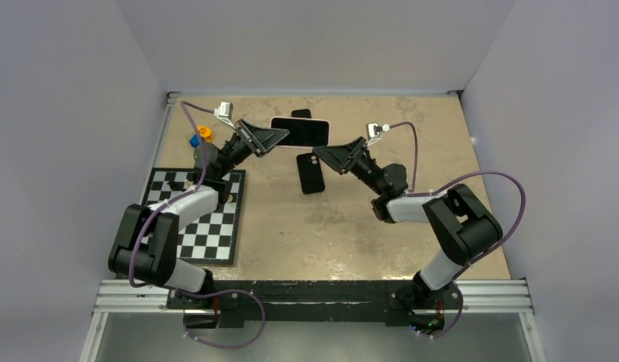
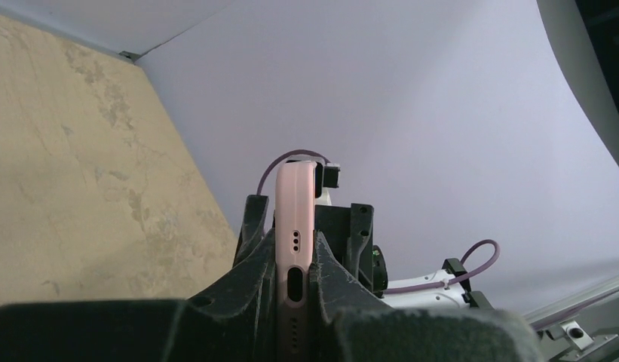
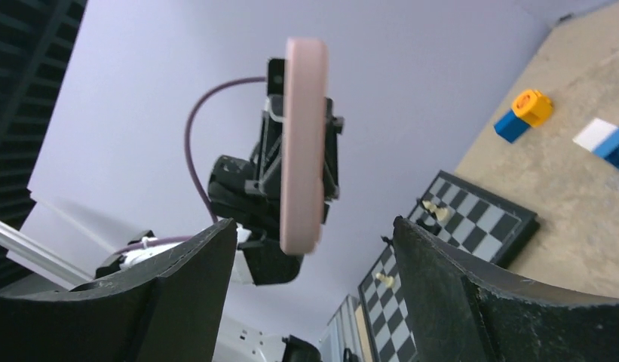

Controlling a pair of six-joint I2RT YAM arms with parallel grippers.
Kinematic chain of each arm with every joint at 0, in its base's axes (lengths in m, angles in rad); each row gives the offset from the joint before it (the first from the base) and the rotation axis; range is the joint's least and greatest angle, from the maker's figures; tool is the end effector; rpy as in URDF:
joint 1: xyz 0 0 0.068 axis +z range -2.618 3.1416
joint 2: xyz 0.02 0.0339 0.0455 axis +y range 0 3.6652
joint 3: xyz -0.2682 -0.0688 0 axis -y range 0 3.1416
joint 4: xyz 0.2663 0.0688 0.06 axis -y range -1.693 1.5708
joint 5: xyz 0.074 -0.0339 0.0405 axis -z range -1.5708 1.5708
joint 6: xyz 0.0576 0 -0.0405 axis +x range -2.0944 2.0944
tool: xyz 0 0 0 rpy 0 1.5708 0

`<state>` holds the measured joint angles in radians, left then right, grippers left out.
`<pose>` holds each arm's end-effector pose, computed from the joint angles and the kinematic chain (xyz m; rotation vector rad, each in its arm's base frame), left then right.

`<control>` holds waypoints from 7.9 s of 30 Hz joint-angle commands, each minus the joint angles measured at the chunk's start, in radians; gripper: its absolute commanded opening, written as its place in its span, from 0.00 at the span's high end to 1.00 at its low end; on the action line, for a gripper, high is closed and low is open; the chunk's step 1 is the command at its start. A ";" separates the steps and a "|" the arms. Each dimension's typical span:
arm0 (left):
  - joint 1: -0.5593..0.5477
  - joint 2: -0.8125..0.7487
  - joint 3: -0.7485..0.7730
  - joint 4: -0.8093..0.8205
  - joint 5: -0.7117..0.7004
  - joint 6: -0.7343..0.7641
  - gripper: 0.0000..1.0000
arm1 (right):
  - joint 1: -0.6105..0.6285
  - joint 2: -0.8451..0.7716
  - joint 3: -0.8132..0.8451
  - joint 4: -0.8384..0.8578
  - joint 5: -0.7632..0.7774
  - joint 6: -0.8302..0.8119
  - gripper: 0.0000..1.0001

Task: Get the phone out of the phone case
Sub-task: Adjust the phone, then remove the phone case from the phone.

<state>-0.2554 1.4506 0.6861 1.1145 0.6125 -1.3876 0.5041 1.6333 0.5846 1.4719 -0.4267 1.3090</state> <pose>0.3161 -0.1168 0.2803 -0.2135 1.4982 -1.7403 0.2834 0.1836 0.2322 0.1109 1.4010 1.8012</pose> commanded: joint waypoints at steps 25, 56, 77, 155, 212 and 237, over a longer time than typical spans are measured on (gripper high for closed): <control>0.064 0.026 -0.007 0.294 -0.053 -0.159 1.00 | 0.000 0.215 0.336 0.183 0.096 -0.003 0.48; -0.016 -0.222 0.370 -1.152 -0.106 0.771 0.28 | -0.300 -0.127 0.583 -1.471 -0.337 -0.902 1.00; -0.201 0.008 0.554 -1.200 0.485 0.990 0.22 | -0.274 -0.122 0.822 -1.987 -0.750 -1.346 1.00; -0.194 -0.035 0.410 -0.667 0.461 0.543 0.44 | -0.225 -0.243 0.446 -0.811 -0.605 -0.354 1.00; -0.244 -0.349 0.167 -0.854 0.621 1.075 1.00 | -0.187 -0.302 0.406 -0.679 -0.755 -0.102 1.00; -0.269 -0.364 0.183 -0.994 0.551 1.494 1.00 | -0.145 -0.127 0.358 0.020 -0.636 0.596 1.00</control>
<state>-0.4862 1.1709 0.7666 0.5919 1.2217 -0.5694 0.3191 1.5085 0.9287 1.4796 -1.2343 1.6760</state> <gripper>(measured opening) 0.073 0.173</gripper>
